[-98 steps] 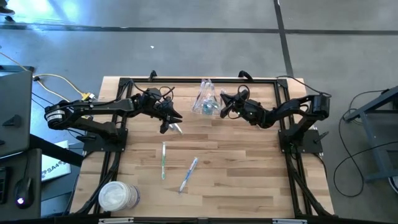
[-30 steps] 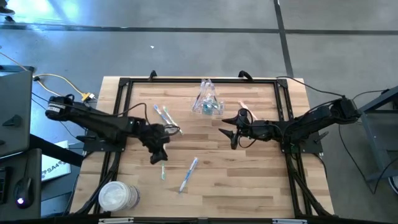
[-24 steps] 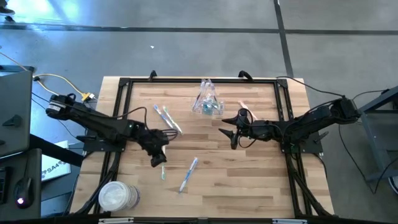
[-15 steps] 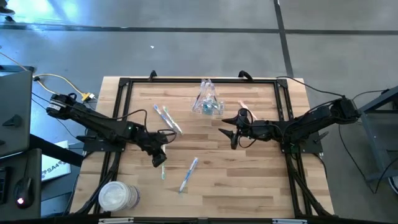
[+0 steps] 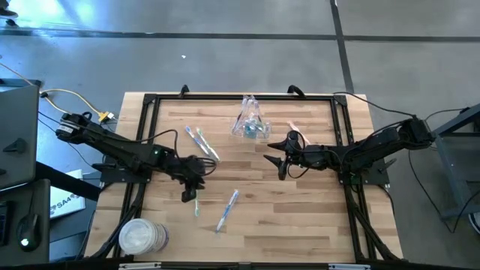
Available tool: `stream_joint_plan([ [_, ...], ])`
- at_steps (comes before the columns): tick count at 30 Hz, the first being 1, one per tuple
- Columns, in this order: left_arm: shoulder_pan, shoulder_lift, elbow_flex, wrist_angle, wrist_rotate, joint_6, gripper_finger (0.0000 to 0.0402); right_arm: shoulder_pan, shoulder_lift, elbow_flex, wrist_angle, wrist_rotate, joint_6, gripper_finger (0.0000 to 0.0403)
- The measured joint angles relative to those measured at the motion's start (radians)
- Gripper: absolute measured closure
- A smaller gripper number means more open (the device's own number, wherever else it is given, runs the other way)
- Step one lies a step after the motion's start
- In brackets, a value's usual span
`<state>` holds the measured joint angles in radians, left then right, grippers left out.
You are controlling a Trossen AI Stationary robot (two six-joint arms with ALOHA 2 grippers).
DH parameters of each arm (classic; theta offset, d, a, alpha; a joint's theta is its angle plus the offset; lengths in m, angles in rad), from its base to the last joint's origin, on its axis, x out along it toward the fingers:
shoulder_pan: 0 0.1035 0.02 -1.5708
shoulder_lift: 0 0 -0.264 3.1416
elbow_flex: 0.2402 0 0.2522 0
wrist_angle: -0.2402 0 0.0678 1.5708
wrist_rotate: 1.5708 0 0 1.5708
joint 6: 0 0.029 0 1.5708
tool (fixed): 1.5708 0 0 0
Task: Pick & Place toothbrushing station
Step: Put the top blue toothbrush into the transparent organizer
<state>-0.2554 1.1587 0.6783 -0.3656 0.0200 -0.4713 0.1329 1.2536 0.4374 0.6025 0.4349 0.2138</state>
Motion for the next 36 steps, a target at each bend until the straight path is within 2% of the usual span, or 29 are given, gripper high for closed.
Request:
stream_joint_plan([
  [3,0.0,0.0,0.009,0.031,-0.021,0.045,0.0297,0.0,0.0,0.0,0.0,0.0,0.0,0.0188],
  [6,0.0,0.0,0.01,0.016,-0.091,0.041,0.0297,0.0,0.0,0.0,-0.001,0.0,0.0,0.0188],
  [9,0.0,0.0,0.01,0.004,-0.113,0.041,0.0288,0.0,0.0,0.0,-0.008,0.0,0.0,0.0188],
  [12,0.0,0.0,0.01,-0.016,-0.126,0.048,0.0262,0.0,0.0,0.0,-0.016,0.0,0.0,0.0188],
  [18,0.0,0.0,0.01,-0.016,-0.226,0.022,0.019,0.0,0.0,0.0,-0.016,0.0,0.0,0.0188],
  [24,0.0,0.0,0.01,-0.043,-0.238,0.033,0.0144,0.0,0.0,0.0,-0.016,0.0,0.0,0.0188],
  [29,0.004,0.0,0.01,-0.075,-0.378,0.013,0.0143,0.0,0.0,0.0,-0.016,0.0,0.0,0.0188],
  [32,0.041,0.0,0.01,-0.082,-0.359,0.16,0.0149,0.0,0.0,0.0,-0.016,0.0,0.001,0.0188],
  [36,0.117,0.001,0.022,-0.092,-0.339,0.205,0.0158,0.0,0.0,0.0,-0.016,0.0,0.003,0.0188],
])
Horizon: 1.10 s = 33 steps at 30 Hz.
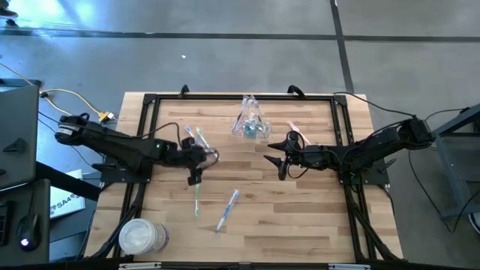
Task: Pick & Place toothbrushing station
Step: Put the top blue toothbrush into the transparent organizer
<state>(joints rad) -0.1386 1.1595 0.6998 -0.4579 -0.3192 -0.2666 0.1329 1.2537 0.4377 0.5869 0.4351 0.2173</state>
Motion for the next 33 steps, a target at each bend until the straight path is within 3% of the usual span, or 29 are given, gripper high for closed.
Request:
stream_joint_plan([
  [7,0.212,0.006,0.069,-0.083,0.005,-0.053,0.0169,0.0,0.0,0.0,0.002,0.0,0.0,0.0188],
  [14,0.4,0.013,0.074,-0.195,0.102,-0.126,0.0172,0.0,0.0,0.0,0.001,0.0,0.0,0.0188],
  [22,0.473,0.066,0.073,-0.218,0.102,0.134,0.0172,0.0,0.0,0.0,0.001,0.0,0.0,0.0188],
  [28,0.472,0.139,0.073,-0.21,0.101,0.45,0.0172,0.0,0.0,0.0,0.007,0.0,0.0,0.0188],
  [33,0.473,0.223,0.072,-0.18,0.026,0.551,0.0172,0.0,0.0,0.0,0.008,0.0,0.0,0.0188],
])
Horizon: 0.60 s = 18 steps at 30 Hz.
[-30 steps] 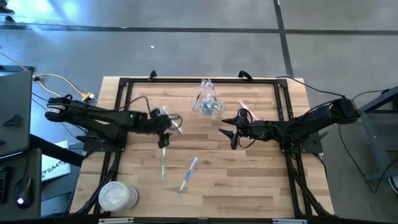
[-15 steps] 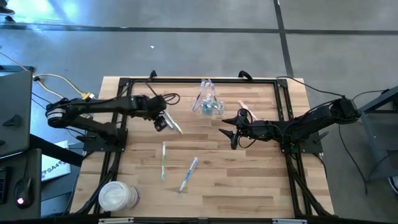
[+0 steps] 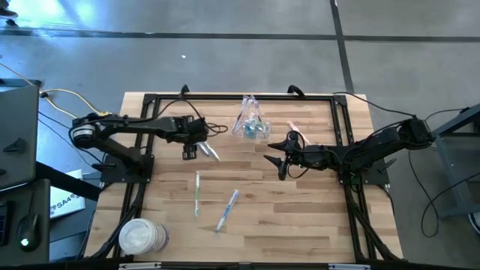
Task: Pick & Place toothbrushing station
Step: Put the top blue toothbrush into the transparent organizer
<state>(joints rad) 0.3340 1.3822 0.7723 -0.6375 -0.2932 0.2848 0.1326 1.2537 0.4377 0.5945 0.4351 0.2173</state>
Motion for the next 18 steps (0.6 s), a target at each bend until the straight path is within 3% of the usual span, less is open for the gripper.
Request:
stream_joint_plan([
  [18,0.0,0.188,0.005,0.066,0.007,0.077,0.0175,0.0,0.0,0.0,-0.007,0.0,0.0,0.0188],
])
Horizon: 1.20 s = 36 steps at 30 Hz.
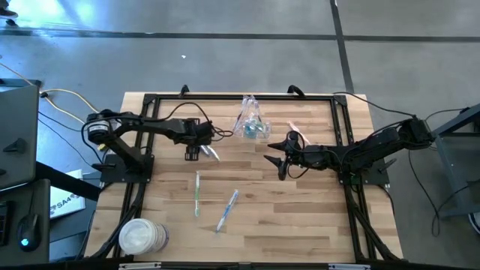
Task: Pick & Place toothbrushing station
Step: Put the top blue toothbrush into the transparent organizer
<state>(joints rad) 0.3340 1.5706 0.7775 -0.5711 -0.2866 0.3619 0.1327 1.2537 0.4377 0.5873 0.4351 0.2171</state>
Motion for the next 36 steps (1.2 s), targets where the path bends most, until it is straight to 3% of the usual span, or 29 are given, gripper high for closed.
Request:
stream_joint_plan([
  [5,-0.001,0.008,-0.001,-0.034,0.015,-0.046,0.0227,0.0,0.0,0.0,-0.001,0.0,0.0,0.0188],
  [13,-0.002,0.009,-0.002,-0.064,0.046,-0.081,0.0385,0.0,0.0,0.0,-0.001,0.0,0.0,0.0188],
  [19,-0.039,0.011,0.003,-0.089,0.004,-0.082,0.038,0.0,0.0,0.0,-0.001,0.0,0.0,0.0188],
  [23,-0.108,0.017,0.063,-0.272,-0.067,-0.108,0.0394,0.0,0.0,0.0,-0.001,0.0,0.0,0.0188],
  [33,-0.395,0.013,0.339,-0.523,-0.388,-0.21,0.0394,0.0,0.0,0.0,-0.005,0.0,0.04,0.0188],
  [36,-0.5,0.013,0.412,-0.551,-0.535,-0.181,0.0394,0.0,0.0,0.0,-0.006,0.0,0.092,0.0188],
])
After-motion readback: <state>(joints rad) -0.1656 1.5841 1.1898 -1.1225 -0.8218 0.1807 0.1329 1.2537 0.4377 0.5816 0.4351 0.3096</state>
